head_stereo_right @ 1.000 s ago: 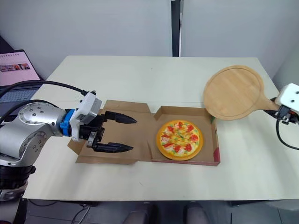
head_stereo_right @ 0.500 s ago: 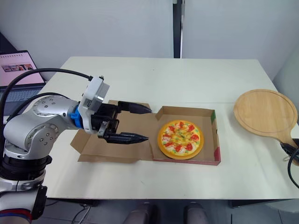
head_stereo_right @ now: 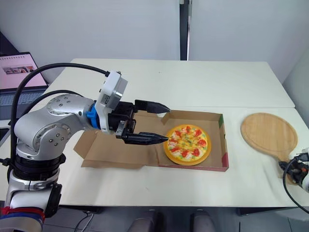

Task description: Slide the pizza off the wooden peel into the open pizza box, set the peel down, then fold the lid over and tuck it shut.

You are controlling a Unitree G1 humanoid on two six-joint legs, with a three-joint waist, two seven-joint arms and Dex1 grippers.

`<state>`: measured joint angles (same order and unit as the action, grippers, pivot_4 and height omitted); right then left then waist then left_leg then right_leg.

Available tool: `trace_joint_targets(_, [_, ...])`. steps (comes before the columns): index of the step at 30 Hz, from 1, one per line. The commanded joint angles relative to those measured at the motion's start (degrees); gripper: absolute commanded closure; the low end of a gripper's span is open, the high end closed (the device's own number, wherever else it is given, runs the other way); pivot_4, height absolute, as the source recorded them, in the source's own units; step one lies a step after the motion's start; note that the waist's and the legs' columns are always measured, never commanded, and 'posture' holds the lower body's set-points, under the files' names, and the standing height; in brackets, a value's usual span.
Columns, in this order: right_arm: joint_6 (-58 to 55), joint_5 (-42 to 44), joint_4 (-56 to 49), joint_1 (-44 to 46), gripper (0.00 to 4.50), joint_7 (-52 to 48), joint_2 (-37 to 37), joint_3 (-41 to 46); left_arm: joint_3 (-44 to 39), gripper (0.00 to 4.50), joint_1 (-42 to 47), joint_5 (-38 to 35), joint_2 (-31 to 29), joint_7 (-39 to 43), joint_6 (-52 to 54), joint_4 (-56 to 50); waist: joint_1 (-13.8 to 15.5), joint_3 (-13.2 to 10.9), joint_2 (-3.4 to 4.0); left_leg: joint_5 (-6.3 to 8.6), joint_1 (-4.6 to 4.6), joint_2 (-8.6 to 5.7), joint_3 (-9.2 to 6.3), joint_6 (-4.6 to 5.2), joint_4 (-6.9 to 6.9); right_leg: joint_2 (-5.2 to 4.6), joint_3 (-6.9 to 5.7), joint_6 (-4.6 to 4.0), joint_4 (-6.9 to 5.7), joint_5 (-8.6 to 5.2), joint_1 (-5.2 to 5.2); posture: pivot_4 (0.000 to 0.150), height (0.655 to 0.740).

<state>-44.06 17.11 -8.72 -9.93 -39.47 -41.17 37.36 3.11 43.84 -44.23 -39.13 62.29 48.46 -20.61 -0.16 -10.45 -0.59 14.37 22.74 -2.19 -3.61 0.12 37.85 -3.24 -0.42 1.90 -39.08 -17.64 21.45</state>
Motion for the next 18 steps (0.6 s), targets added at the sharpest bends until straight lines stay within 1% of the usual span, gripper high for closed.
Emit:
trace_joint_targets(1, [0.0,0.8,-1.0,0.3,2.54,1.4,-1.2,1.5,0.1,0.0,-0.1,-0.7,0.4,-1.4,0.2,-2.4,0.0,0.0,0.0,0.0,0.0,0.0,0.0,0.0,0.0,0.0,0.0,0.0,0.0,0.0,0.0,0.15,0.74])
trace_joint_targets(2, [-0.1,0.9,-1.1,-0.1,2.17,1.4,-1.2,1.5,0.1,0.0,-0.2,-0.7,0.5,-1.6,0.3,-2.5,0.0,0.0,0.0,0.0,0.0,0.0,-0.01,0.0,0.0,0.0,0.0,0.0,0.0,0.0,-0.01,0.15,0.74])
trace_joint_targets(3, [-0.7,1.5,-1.7,-0.7,1.99,0.9,-1.3,1.8,0.1,0.0,-0.3,-0.7,0.6,-2.0,0.3,-2.7,0.0,0.0,-0.01,0.0,0.0,0.0,-0.01,0.0,0.0,0.0,-0.01,0.0,0.0,0.0,-0.01,0.15,0.74])
trace_joint_targets(4, [-1.2,1.9,-2.1,-1.1,1.63,0.6,-1.4,2.0,0.1,0.0,-0.4,-0.7,0.6,-2.2,0.2,-2.9,0.0,0.0,-0.01,0.0,0.0,0.0,-0.01,0.0,0.0,0.0,-0.02,0.0,0.01,0.0,-0.02,0.15,0.74])
trace_joint_targets(5, [-2.1,2.8,-2.9,-1.9,1.37,0.2,-1.8,3.0,0.0,0.0,-0.6,-0.8,0.6,-2.6,0.4,-3.1,0.0,0.0,-0.01,0.0,0.0,0.0,-0.02,0.0,0.0,0.0,-0.02,0.0,0.02,0.0,-0.03,0.15,0.74])
trace_joint_targets(7, [-4.1,4.9,-4.6,-3.8,0.67,-1.2,-2.6,5.8,-0.1,0.0,-1.0,-0.9,0.7,-3.1,0.4,-3.4,0.1,0.0,0.02,0.0,0.0,-0.01,-0.02,0.0,0.0,0.0,-0.02,0.0,0.02,0.0,-0.03,0.15,0.74])
trace_joint_targets(9, [-3.7,5.7,-6.5,-6.6,0.07,-3.4,-4.0,8.1,-0.3,0.0,-1.5,-0.8,0.7,-3.7,0.3,-3.7,0.1,0.0,0.03,0.0,0.0,0.0,-0.03,0.0,-0.01,0.0,-0.03,0.01,0.03,0.0,-0.03,0.15,0.74])
trace_joint_targets(12, [-0.6,6.2,-10.8,-9.2,0.07,-8.1,-7.7,8.5,-1.7,0.0,-2.8,-0.9,0.3,-5.3,0.8,-3.4,0.0,0.0,-0.05,0.01,-0.01,-0.01,-0.03,0.01,0.0,0.0,-0.02,0.01,0.04,-0.01,-0.05,0.15,0.74])
trace_joint_targets(15, [5.1,5.9,-13.7,-4.0,0.07,-11.3,-13.1,2.9,-5.1,0.0,-6.6,-0.5,-1.2,-8.0,1.1,-3.1,-0.8,0.1,0.14,0.02,-0.16,0.06,0.16,0.03,-0.06,0.06,0.1,0.02,0.03,-0.01,-0.08,0.15,0.74])
trace_joint_targets(16, [6.5,5.8,-14.1,-2.6,0.07,-12.0,-14.1,1.4,-5.9,0.0,-7.6,-0.5,-1.7,-8.6,1.1,-3.3,-1.1,0.1,0.14,0.02,-0.18,0.11,0.17,0.03,-0.06,0.06,0.11,0.02,0.04,-0.01,-0.08,0.15,0.74])
trace_joint_targets(18, [7.5,7.7,-14.4,3.6,0.07,-13.7,-16.2,-3.3,-8.9,0.0,-10.7,-0.9,-3.0,-10.2,1.6,-3.9,-1.4,0.0,-0.03,0.02,-0.16,0.21,0.06,0.03,-0.06,0.07,0.03,0.01,0.06,-0.01,-0.09,0.15,0.74])
